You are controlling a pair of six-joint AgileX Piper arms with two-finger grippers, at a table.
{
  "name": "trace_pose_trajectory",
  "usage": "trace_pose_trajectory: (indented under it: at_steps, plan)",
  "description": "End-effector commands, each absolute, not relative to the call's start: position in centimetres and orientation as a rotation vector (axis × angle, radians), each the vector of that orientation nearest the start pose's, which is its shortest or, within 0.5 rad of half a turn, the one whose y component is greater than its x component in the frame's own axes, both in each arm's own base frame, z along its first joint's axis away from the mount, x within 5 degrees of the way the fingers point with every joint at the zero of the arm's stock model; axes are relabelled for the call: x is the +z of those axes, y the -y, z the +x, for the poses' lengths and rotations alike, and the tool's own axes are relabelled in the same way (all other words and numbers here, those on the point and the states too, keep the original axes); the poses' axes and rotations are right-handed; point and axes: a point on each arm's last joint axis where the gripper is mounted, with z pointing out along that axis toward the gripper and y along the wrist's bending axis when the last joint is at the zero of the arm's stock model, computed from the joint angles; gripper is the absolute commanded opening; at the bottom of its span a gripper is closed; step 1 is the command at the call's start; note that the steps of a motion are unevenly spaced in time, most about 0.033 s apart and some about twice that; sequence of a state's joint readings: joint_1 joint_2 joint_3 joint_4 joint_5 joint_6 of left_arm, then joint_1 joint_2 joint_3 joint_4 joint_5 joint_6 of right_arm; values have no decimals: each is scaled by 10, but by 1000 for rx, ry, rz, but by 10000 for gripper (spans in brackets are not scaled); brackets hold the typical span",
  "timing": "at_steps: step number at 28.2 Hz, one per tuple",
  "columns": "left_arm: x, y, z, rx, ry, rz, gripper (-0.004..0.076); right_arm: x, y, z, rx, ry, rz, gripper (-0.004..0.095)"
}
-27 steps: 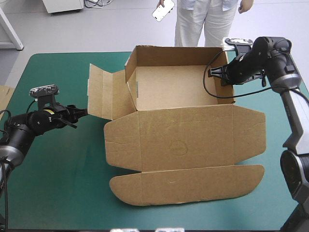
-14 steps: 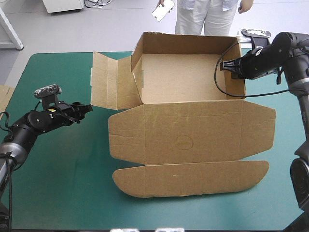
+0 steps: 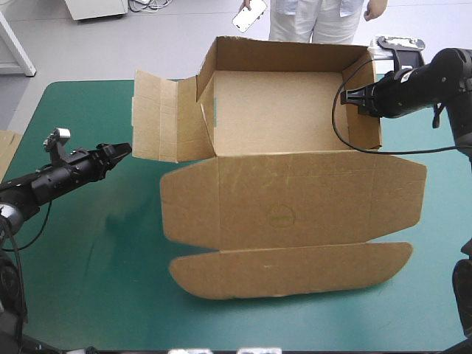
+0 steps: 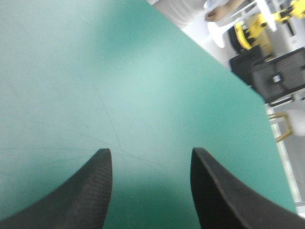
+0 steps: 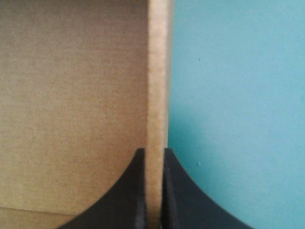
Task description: Fold the box
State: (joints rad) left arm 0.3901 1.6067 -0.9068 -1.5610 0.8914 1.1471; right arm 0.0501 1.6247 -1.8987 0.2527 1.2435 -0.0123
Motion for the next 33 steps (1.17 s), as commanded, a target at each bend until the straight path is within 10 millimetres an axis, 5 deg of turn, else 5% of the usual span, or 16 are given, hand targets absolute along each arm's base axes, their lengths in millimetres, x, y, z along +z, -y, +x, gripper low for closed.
trace_pose_trajectory:
  at_steps: [1, 6, 19, 33]
  plan:
    - [247, -64, 324, -1167, -1892, -308, 367, 471, -37, 315, 368, -2357, -96, -19]
    - [234, -57, 332, -1401, -1766, -262, 367, 472, -38, 314, 381, -2353, -98, -19]
    - [255, 0, 354, -1432, -1828, 51, 367, 442, -42, 319, 427, -2452, -111, -19]
    - [262, 9, 349, -1473, -1862, 114, 367, 440, -54, 317, 434, -2460, -172, -19]
